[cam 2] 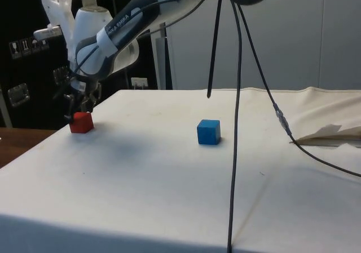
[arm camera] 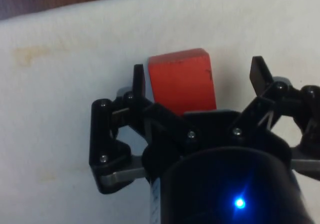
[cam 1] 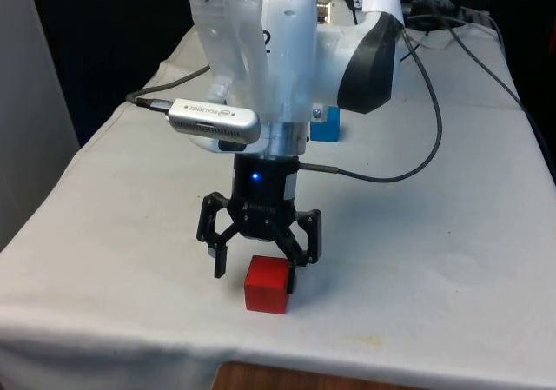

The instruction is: Stack the two cubes.

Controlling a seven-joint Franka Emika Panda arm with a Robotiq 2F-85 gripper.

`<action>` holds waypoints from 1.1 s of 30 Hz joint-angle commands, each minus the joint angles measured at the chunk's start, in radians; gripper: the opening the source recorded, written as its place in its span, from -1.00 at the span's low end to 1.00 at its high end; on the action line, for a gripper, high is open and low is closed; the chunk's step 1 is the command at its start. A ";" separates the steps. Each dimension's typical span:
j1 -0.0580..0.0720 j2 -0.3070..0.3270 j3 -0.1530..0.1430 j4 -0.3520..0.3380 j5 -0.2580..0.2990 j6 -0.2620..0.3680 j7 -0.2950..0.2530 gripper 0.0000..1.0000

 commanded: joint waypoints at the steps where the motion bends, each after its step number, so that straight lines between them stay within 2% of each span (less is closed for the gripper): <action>1: -0.003 0.006 0.005 0.006 0.002 0.008 -0.004 1.00; 8: -0.002 0.009 0.003 0.004 0.002 0.009 -0.001 1.00; 9: -0.002 0.010 0.002 0.004 0.001 0.008 -0.001 0.95; 11: -0.002 0.010 0.002 0.004 0.001 0.007 -0.001 0.60; 12: -0.001 0.011 0.002 0.004 0.001 0.007 -0.001 0.26; 14: -0.001 0.011 0.002 0.004 0.001 0.007 -0.001 -0.22; 18: -0.001 0.012 0.002 0.004 0.001 0.007 -0.001 -1.00; 33: 0.000 0.008 0.001 0.000 0.001 0.004 0.000 -1.00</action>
